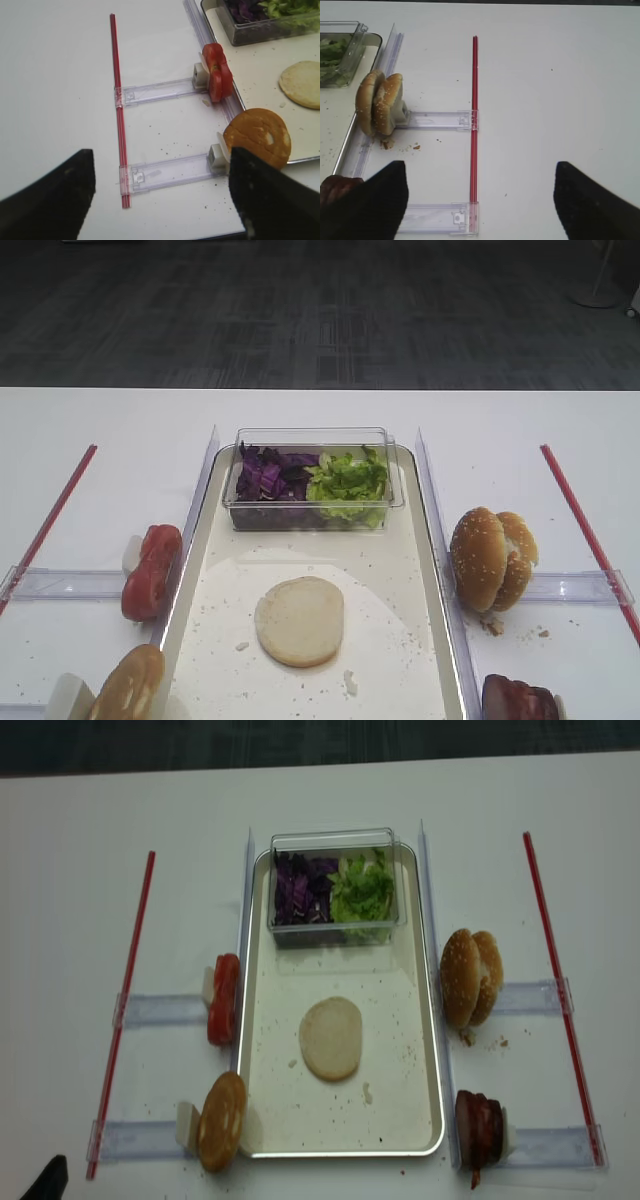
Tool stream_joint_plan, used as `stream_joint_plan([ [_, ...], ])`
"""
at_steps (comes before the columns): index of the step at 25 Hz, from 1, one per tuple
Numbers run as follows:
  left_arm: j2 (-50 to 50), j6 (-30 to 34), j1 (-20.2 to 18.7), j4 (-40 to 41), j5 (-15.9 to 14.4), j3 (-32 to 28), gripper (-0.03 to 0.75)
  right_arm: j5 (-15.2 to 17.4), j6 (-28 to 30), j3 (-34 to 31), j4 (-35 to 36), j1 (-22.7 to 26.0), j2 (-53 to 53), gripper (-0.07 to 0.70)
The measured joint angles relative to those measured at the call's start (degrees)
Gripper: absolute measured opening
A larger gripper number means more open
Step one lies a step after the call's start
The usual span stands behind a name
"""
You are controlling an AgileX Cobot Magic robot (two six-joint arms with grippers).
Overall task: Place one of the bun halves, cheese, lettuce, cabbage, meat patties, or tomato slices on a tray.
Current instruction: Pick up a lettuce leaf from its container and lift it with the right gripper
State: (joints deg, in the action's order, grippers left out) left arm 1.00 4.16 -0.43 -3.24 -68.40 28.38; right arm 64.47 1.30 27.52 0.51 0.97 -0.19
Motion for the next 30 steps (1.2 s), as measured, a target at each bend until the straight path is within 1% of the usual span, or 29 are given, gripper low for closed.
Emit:
stream_joint_plan([
  [1,0.0,0.0,0.0,0.0,0.0,0.0,0.509,-0.7,0.0,0.2,-0.5,0.0,0.8,0.613],
  [3,0.0,0.0,0.0,0.0,0.0,0.0,0.509,-3.2,0.0,1.1,-1.3,0.0,3.3,0.613],
  [8,0.0,0.0,0.0,0.0,0.0,0.0,0.509,-11.8,0.0,3.9,-4.1,0.0,12.7,0.613],
  [12,0.0,0.0,0.0,0.0,0.0,0.0,0.509,-18.4,-0.1,7.2,-4.5,0.0,23.8,0.613],
  [14,0.0,0.0,0.0,0.0,0.0,0.0,0.509,-20.3,-0.1,10.2,-4.0,0.0,30.7,0.613],
  [16,0.0,0.0,0.0,0.0,0.0,0.0,0.509,-21.4,-0.1,13.5,-2.8,0.0,37.4,0.613],
  [19,0.0,0.0,0.0,0.0,0.0,0.0,0.509,-22.0,-0.1,18.9,-1.0,0.0,47.4,0.613],
  [25,0.0,0.0,0.0,0.0,0.0,0.0,0.509,-22.4,-0.1,29.1,1.1,0.0,65.5,0.613],
  [30,0.0,0.0,0.0,0.0,0.0,0.0,0.509,-22.5,-0.1,35.6,1.3,0.0,77.2,0.613],
])
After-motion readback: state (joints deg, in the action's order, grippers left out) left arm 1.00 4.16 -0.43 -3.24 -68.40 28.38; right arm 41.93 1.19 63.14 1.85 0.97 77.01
